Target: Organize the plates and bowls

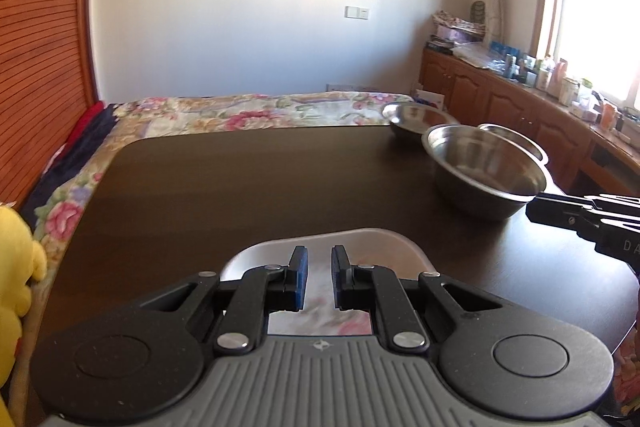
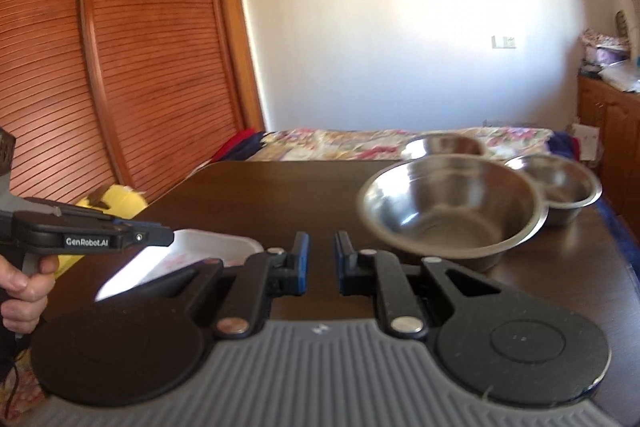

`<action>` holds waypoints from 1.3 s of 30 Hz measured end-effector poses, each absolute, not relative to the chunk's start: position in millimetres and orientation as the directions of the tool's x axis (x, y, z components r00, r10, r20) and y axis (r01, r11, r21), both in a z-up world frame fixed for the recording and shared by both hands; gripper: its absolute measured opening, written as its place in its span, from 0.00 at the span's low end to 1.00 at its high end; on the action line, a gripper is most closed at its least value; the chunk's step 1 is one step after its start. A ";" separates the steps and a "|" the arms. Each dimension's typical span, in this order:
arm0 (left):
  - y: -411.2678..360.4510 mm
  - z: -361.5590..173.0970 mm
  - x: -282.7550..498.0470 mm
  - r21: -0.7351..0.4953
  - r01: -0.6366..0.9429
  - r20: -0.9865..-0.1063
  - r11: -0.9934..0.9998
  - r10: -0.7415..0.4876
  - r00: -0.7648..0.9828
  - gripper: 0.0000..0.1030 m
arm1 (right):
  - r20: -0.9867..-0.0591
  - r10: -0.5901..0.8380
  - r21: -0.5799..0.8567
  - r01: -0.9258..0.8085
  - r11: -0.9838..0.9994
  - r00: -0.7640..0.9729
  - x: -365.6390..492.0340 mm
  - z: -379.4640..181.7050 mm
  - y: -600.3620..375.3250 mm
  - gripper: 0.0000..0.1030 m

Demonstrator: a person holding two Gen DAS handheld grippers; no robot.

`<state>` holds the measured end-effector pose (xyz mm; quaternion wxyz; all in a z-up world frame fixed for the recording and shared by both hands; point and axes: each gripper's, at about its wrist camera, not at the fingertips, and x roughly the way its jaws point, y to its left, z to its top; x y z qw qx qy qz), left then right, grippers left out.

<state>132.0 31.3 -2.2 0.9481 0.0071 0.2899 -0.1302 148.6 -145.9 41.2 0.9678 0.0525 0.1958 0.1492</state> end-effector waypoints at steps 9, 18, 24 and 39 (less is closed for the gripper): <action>-19.6 -1.9 159.8 -0.047 0.325 -0.564 0.944 -0.294 0.772 0.14 | -0.351 0.229 0.106 -0.205 0.973 0.908 161.3 38.4 -182.1 0.15; -55.4 -6.4 188.3 -0.047 0.358 -0.580 0.933 -0.317 0.750 0.24 | -0.316 0.195 0.105 -0.170 0.980 0.928 180.6 36.4 -214.2 0.36; -70.8 -7.7 203.3 -0.064 0.361 -0.575 0.930 -0.331 0.749 0.29 | -0.312 0.175 0.123 -0.143 0.982 0.934 196.6 29.9 -235.9 0.40; -84.7 -0.5 224.2 -0.064 0.352 -0.548 0.934 -0.328 0.769 0.40 | -0.320 0.142 0.174 -0.089 0.981 0.937 217.0 14.7 -258.1 0.47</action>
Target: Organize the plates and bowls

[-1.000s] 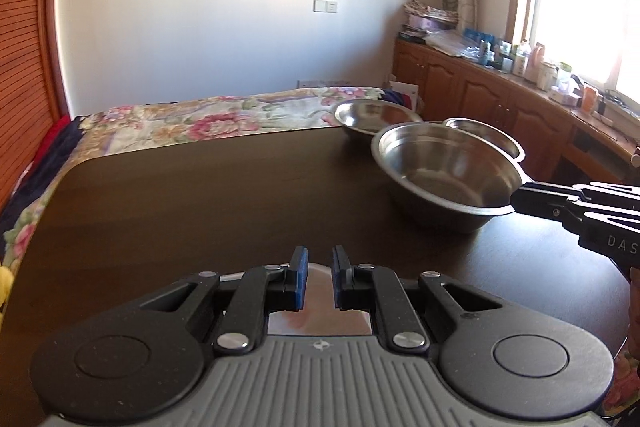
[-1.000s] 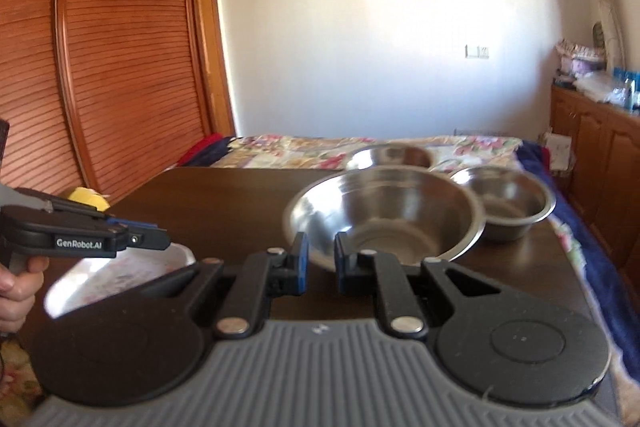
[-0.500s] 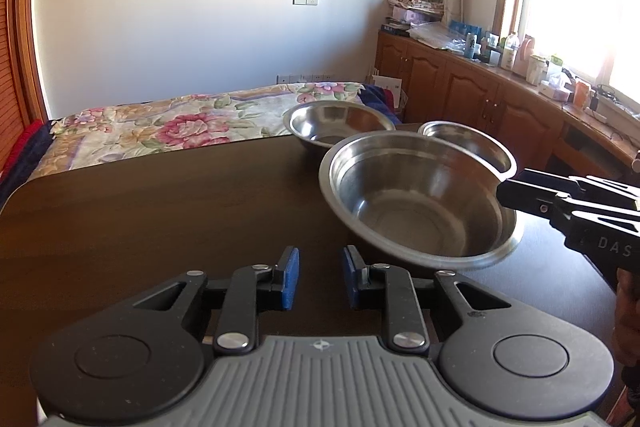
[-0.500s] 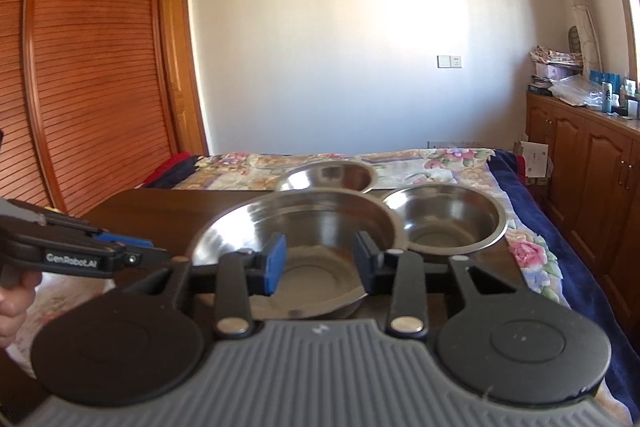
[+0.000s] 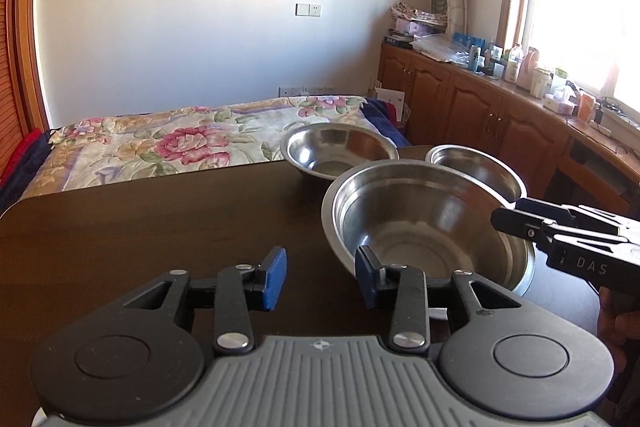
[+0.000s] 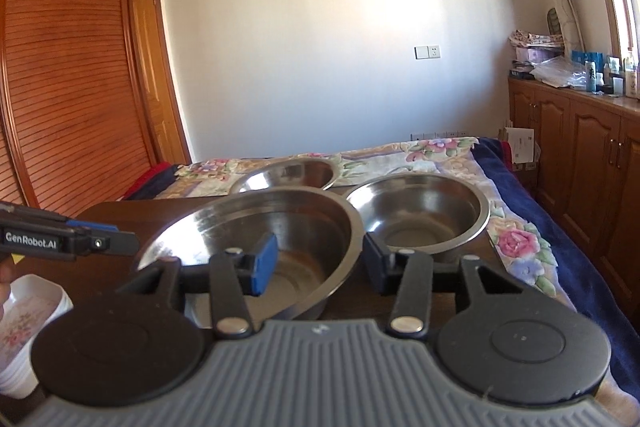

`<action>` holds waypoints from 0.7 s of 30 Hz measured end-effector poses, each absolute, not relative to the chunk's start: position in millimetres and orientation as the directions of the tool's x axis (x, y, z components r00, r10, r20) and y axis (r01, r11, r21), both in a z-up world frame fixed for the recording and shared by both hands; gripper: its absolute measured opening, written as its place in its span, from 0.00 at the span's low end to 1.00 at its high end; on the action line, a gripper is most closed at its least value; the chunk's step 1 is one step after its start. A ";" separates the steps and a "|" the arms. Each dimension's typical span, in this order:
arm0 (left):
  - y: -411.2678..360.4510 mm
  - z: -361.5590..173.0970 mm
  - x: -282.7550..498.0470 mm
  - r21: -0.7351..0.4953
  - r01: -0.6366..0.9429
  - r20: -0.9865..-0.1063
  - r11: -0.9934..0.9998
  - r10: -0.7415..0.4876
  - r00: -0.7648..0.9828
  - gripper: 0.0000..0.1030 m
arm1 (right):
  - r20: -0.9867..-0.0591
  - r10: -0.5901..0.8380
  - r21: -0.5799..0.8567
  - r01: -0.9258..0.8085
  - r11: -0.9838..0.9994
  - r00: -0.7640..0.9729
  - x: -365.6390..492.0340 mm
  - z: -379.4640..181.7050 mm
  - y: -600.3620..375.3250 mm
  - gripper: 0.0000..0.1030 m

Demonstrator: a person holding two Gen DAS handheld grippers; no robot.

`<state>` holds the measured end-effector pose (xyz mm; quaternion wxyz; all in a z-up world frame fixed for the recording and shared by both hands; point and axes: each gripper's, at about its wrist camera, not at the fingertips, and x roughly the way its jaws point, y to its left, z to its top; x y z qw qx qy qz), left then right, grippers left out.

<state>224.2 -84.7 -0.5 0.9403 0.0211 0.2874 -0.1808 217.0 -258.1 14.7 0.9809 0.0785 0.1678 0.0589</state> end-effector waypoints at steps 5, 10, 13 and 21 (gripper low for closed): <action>-96.7 -2.7 231.7 -0.063 0.367 -0.557 0.928 -0.338 0.758 0.40 | -0.344 0.144 0.188 -0.083 0.979 0.928 221.0 11.5 -258.8 0.47; -104.8 -6.6 238.3 -0.065 0.368 -0.568 0.927 -0.338 0.751 0.40 | -0.365 0.170 0.220 -0.092 0.971 0.916 224.2 8.0 -258.6 0.47; -106.2 -8.9 242.4 -0.071 0.366 -0.575 0.928 -0.338 0.745 0.40 | -0.372 0.180 0.234 -0.096 0.968 0.911 226.3 7.0 -259.8 0.47; -106.2 -14.8 249.5 -0.074 0.351 -0.591 0.933 -0.325 0.738 0.32 | -0.391 0.202 0.257 -0.104 0.961 0.898 234.0 2.6 -261.8 0.41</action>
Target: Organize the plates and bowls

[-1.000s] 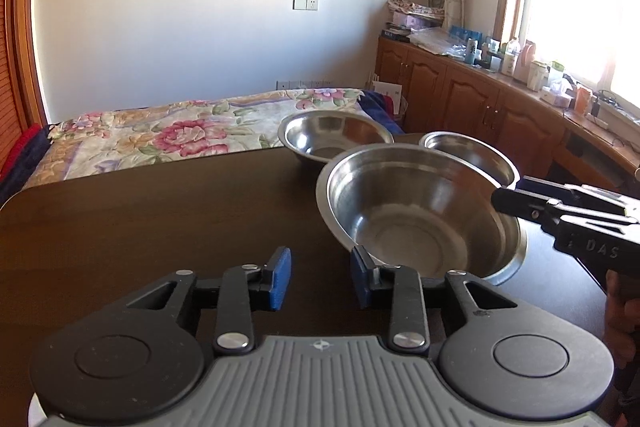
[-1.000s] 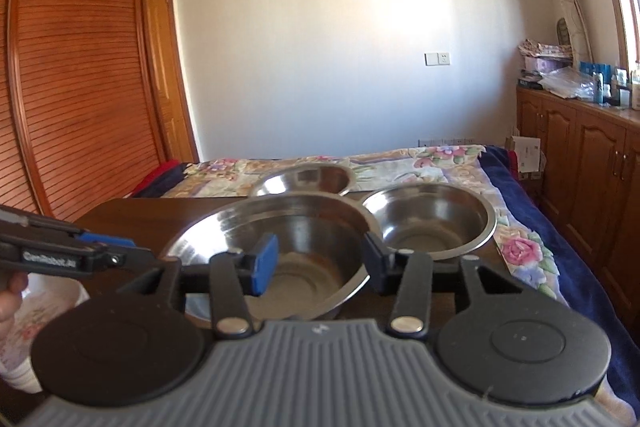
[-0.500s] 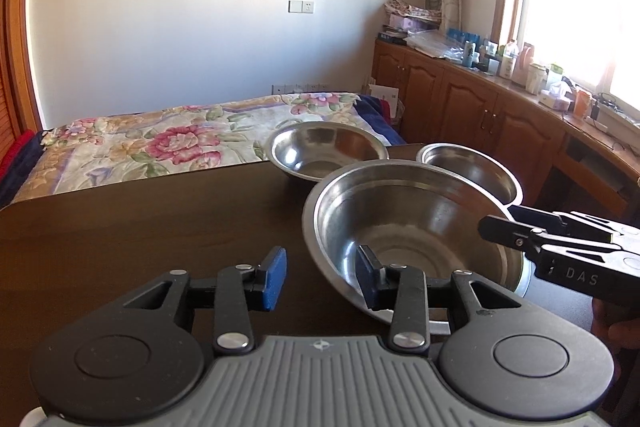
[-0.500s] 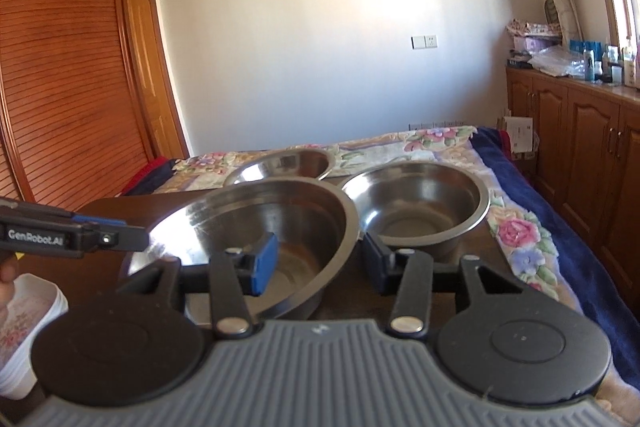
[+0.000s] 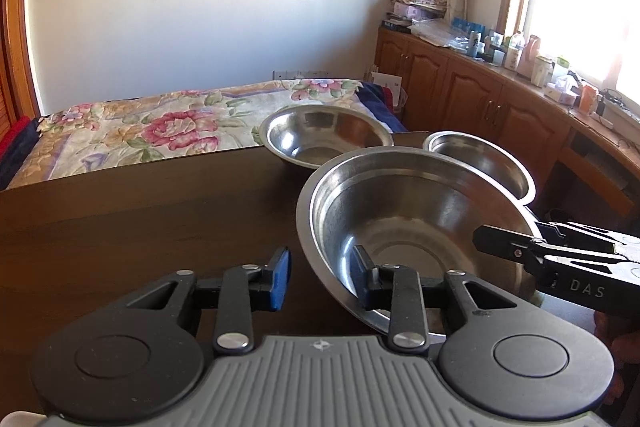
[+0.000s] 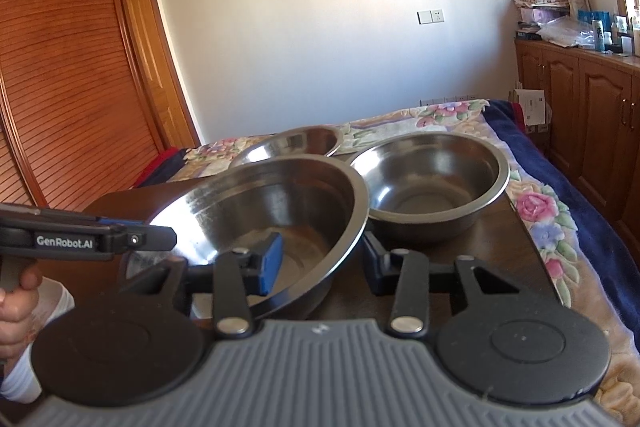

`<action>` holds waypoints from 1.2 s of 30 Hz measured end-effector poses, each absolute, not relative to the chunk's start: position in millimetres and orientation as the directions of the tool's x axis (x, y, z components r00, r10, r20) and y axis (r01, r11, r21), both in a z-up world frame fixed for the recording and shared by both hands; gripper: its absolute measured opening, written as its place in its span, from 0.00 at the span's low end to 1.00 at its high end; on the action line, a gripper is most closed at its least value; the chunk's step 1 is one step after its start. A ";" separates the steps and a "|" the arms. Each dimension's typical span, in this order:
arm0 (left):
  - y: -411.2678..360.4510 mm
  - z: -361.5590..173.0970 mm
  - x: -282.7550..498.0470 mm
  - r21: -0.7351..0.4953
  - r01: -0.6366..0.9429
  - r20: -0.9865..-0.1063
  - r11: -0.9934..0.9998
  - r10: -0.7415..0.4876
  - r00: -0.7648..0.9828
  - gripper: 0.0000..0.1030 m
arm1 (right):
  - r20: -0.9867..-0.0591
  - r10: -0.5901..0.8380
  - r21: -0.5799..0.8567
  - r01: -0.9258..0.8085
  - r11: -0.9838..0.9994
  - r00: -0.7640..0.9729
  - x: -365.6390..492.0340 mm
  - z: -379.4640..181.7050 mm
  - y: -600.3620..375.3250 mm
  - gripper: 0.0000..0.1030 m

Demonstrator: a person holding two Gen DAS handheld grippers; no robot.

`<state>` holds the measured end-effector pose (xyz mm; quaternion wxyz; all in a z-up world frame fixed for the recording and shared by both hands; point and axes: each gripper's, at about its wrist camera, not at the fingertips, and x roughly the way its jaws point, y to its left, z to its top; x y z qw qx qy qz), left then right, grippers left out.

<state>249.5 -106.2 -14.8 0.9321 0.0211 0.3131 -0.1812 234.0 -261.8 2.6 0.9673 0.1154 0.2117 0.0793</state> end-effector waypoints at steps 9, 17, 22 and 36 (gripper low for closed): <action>-106.3 -17.6 248.8 -0.078 0.355 -0.599 0.932 -0.329 0.730 0.23 | -0.392 0.234 0.290 -0.122 0.949 0.890 234.5 1.1 -261.3 0.27; -95.3 -8.9 232.5 -0.108 0.349 -0.589 0.931 -0.343 0.732 0.22 | -0.378 0.243 0.317 -0.122 0.941 0.893 220.7 7.0 -253.4 0.26; -88.8 -4.4 217.2 -0.111 0.354 -0.577 0.928 -0.351 0.738 0.23 | -0.363 0.242 0.330 -0.119 0.937 0.900 208.3 9.3 -247.0 0.26; -74.0 -2.6 183.2 -0.127 0.370 -0.559 0.920 -0.375 0.740 0.23 | -0.350 0.236 0.332 -0.116 0.936 0.906 184.6 10.4 -238.1 0.26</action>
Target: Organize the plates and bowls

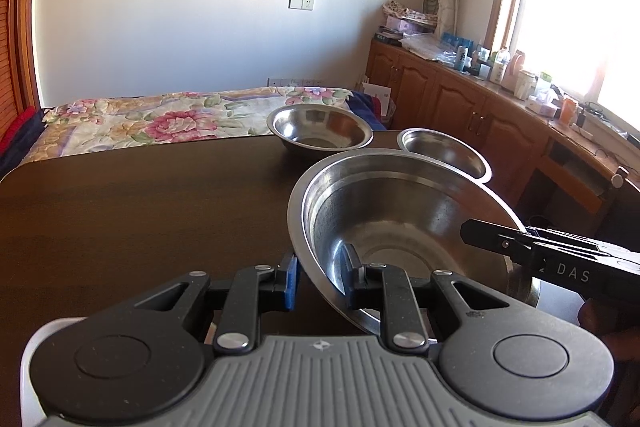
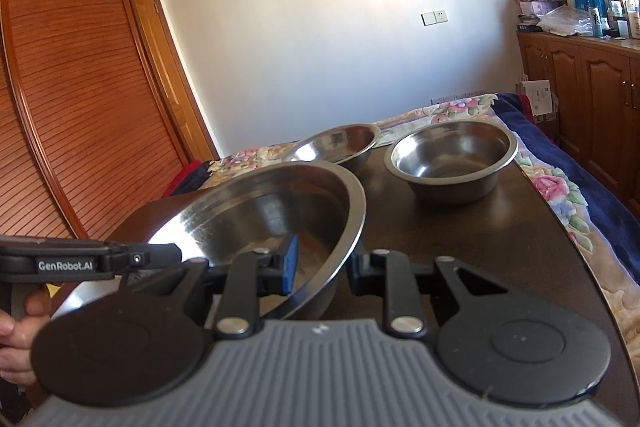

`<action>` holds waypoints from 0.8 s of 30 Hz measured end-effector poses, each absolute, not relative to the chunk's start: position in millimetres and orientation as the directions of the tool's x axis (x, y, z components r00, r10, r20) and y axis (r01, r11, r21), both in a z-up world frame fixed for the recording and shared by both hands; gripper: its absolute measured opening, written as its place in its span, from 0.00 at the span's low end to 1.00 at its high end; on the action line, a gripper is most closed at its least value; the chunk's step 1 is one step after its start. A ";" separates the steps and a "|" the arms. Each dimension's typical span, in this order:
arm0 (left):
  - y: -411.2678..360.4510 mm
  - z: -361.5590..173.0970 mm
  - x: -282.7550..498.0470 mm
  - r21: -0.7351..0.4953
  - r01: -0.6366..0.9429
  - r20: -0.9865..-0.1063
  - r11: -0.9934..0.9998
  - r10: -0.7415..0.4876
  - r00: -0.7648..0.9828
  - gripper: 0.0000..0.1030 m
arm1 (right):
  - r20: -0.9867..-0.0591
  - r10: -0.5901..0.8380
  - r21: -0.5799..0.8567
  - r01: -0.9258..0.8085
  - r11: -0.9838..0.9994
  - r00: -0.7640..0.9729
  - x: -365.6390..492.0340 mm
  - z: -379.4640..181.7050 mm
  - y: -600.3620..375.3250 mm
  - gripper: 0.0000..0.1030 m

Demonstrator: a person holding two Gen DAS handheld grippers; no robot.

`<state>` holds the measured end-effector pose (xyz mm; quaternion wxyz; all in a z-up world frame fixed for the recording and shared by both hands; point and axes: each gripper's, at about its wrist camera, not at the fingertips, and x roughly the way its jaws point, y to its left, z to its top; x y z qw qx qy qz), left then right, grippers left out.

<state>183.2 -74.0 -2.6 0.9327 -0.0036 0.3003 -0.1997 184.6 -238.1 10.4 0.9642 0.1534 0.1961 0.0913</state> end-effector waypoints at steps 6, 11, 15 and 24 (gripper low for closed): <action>-72.0 -3.2 169.2 -0.129 0.382 -0.552 0.915 -0.386 0.739 0.23 | -0.343 0.231 0.340 -0.109 0.934 0.910 173.4 7.9 -237.4 0.26; -69.4 -4.2 159.8 -0.127 0.387 -0.549 0.913 -0.390 0.739 0.23 | -0.340 0.229 0.349 -0.104 0.931 0.912 164.6 5.9 -237.1 0.26; -67.0 -9.8 148.6 -0.143 0.392 -0.552 0.909 -0.402 0.730 0.23 | -0.335 0.236 0.373 -0.102 0.922 0.912 158.1 2.7 -240.6 0.26; -64.1 -16.1 125.8 -0.143 0.383 -0.557 0.913 -0.394 0.731 0.23 | -0.327 0.240 0.372 -0.109 0.922 0.914 139.6 -2.0 -236.2 0.26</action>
